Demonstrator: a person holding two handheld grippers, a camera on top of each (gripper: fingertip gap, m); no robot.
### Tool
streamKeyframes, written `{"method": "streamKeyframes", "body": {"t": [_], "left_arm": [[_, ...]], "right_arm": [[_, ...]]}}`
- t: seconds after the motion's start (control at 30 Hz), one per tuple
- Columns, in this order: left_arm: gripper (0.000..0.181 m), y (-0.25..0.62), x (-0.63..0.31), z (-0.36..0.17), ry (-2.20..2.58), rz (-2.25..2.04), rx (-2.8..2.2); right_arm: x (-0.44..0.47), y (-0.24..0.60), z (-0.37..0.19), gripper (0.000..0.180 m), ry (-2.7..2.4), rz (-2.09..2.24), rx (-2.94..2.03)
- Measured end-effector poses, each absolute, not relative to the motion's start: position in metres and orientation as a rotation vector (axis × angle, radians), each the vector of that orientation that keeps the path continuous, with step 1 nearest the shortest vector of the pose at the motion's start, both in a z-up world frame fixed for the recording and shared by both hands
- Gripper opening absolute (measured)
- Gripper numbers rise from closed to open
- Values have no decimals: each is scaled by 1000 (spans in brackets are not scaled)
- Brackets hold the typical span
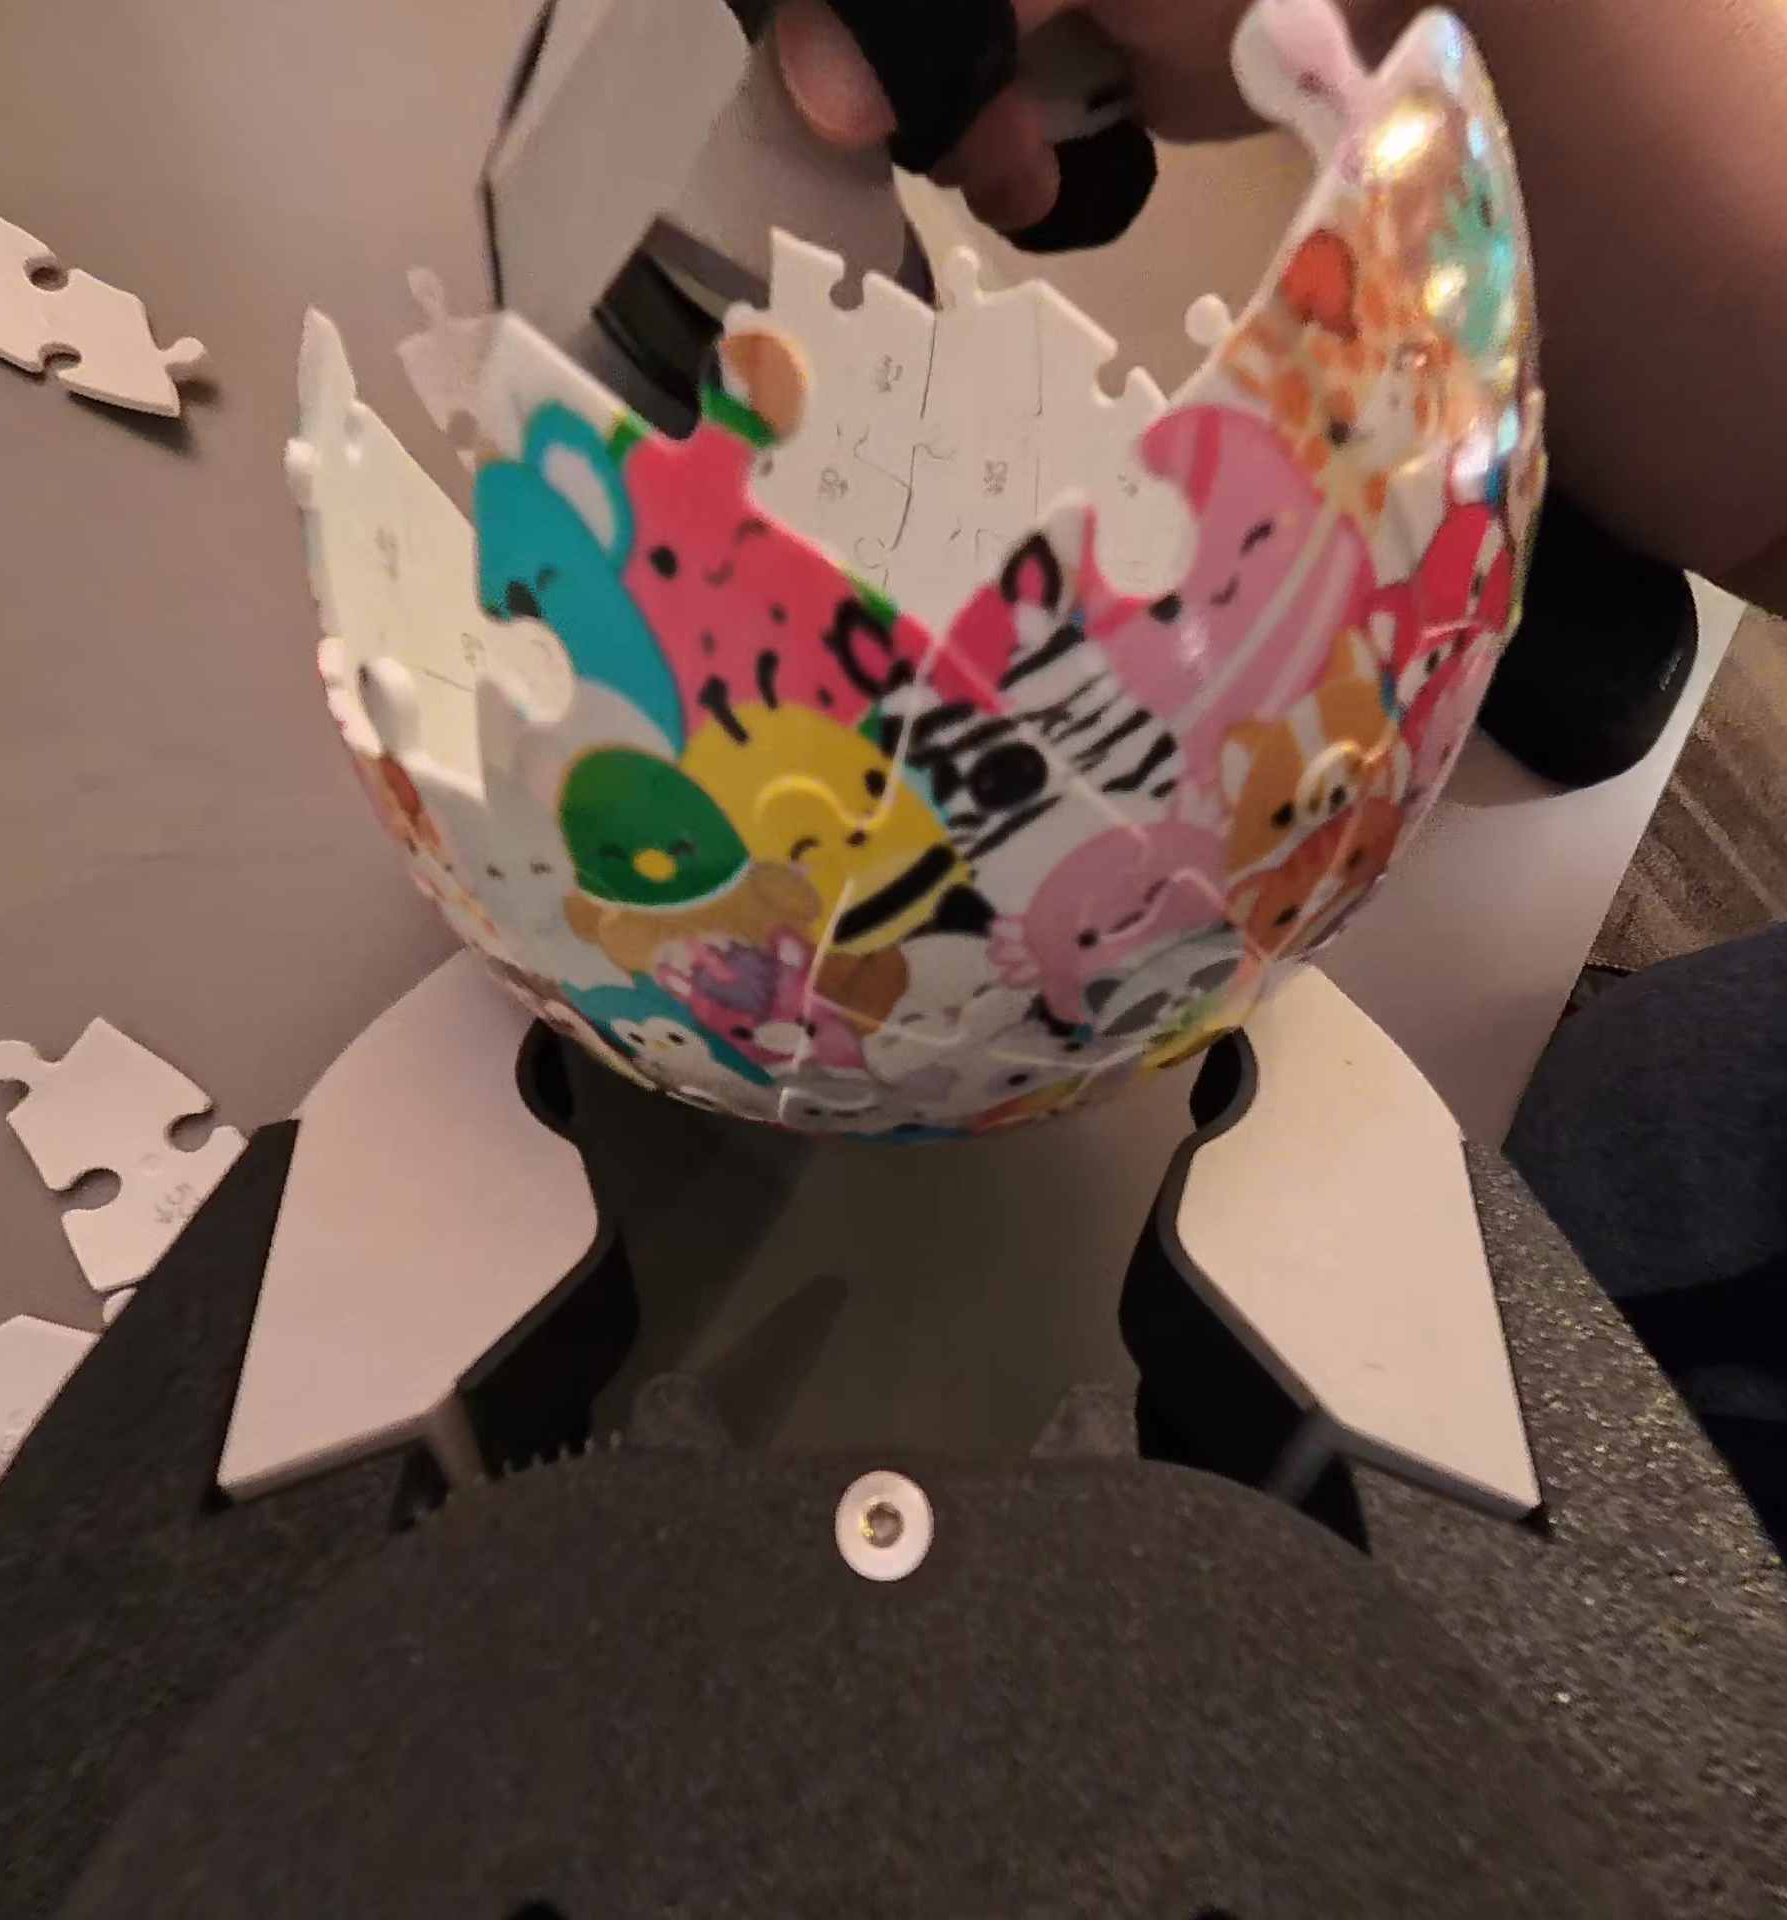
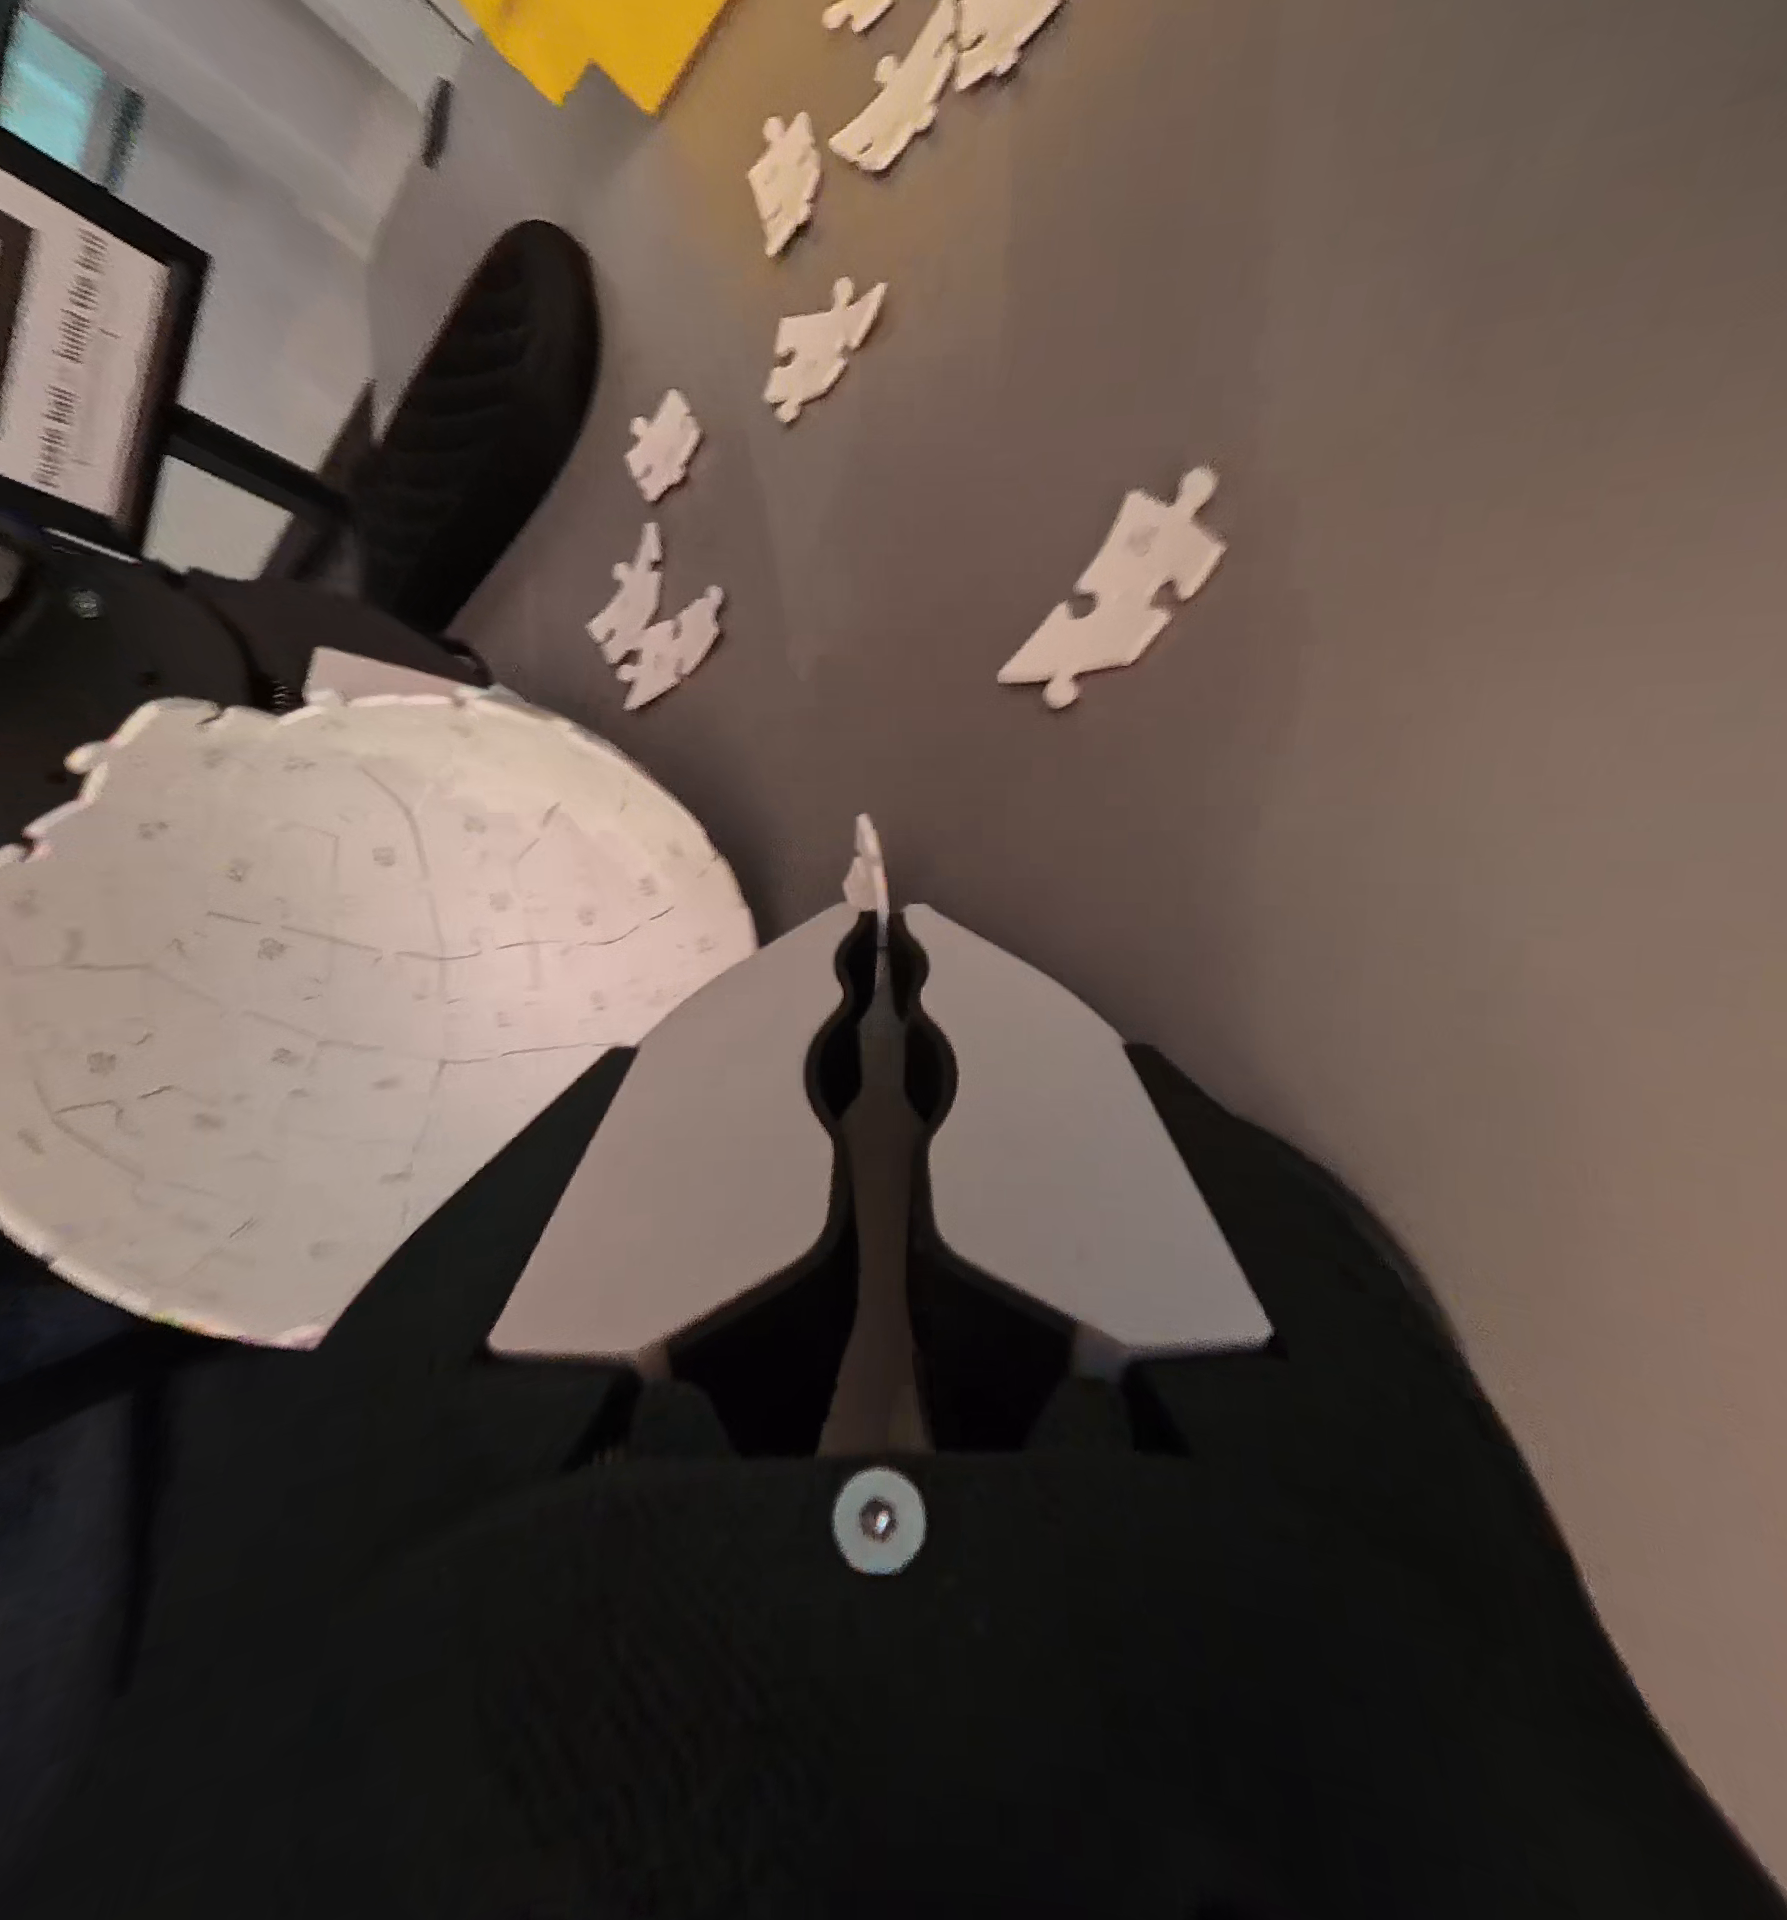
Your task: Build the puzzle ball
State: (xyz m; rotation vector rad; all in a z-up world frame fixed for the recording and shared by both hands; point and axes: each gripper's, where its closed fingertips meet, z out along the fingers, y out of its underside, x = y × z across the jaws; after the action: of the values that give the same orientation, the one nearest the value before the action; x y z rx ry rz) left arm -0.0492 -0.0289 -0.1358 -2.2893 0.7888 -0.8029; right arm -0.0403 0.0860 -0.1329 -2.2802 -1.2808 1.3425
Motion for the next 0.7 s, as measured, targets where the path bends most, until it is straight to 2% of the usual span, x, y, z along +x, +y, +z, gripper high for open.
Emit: {"method": "streamKeyframes", "body": {"t": [0.27,0.43,0.57,0.7], "left_arm": [[118,-28,-50,-133,768,-828,-2294],[117,-27,-50,-132,759,-837,-2291],[117,-27,-50,-132,763,-837,-2289],[117,-27,-51,-132,768,-840,-2288]], "right_arm": [[-36,101,-146,4,-1276,1220,-2418],[-28,94,-146,24,-1347,1171,-2440],[-24,96,-131,25,-1418,1110,-2324],[-14,84,-103,25,-1580,1060,-1999]]}}
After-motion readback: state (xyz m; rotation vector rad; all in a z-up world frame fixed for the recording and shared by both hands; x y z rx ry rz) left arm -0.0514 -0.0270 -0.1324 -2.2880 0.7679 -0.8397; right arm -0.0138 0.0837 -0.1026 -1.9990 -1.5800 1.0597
